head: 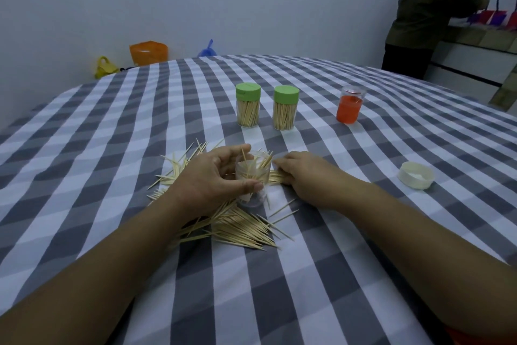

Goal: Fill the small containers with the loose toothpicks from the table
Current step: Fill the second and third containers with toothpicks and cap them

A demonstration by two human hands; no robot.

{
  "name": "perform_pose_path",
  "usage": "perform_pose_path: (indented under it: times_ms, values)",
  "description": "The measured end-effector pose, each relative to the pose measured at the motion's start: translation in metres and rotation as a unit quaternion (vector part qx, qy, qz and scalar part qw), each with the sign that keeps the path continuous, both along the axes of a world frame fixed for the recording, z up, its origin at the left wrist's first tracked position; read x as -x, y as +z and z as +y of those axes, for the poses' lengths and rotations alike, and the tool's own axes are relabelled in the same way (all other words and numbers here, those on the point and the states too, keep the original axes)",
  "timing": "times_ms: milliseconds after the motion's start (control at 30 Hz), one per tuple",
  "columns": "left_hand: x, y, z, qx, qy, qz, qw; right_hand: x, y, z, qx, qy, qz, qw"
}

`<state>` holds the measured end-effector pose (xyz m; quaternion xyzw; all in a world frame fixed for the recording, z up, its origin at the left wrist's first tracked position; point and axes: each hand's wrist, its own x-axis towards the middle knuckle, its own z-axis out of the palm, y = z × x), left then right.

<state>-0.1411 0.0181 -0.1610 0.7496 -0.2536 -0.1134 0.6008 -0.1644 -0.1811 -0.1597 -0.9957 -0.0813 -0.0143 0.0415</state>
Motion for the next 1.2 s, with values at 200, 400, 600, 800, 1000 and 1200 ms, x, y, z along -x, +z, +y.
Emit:
perform_pose_path:
  times_ms: [200, 400, 600, 800, 1000, 1200]
  values:
    - [0.002, 0.0, -0.002, -0.001, 0.003, -0.001, 1.0, 0.006, 0.001, 0.011, 0.083, 0.03, -0.038, 0.995]
    - [0.004, 0.001, -0.002, 0.001, 0.003, 0.002, 1.0, 0.005, 0.007, 0.006, 0.049, -0.059, -0.006, 0.997]
    - [0.008, 0.0, -0.006, -0.003, 0.004, -0.003, 1.0, 0.013, 0.029, 0.0, -0.373, -0.13, 0.002, 0.919]
    - [0.016, -0.002, -0.012, 0.003, 0.009, -0.009, 1.0, 0.015, 0.035, 0.004, -0.717, -0.105, 0.015, 0.688]
    - [0.021, -0.007, -0.018, 0.001, 0.02, -0.029, 0.999, 0.017, 0.046, 0.011, -0.814, -0.096, -0.094, 0.565]
    - [0.022, -0.007, -0.018, -0.001, 0.024, -0.033, 0.999, 0.02, 0.048, 0.017, -0.857, -0.078, -0.113, 0.497]
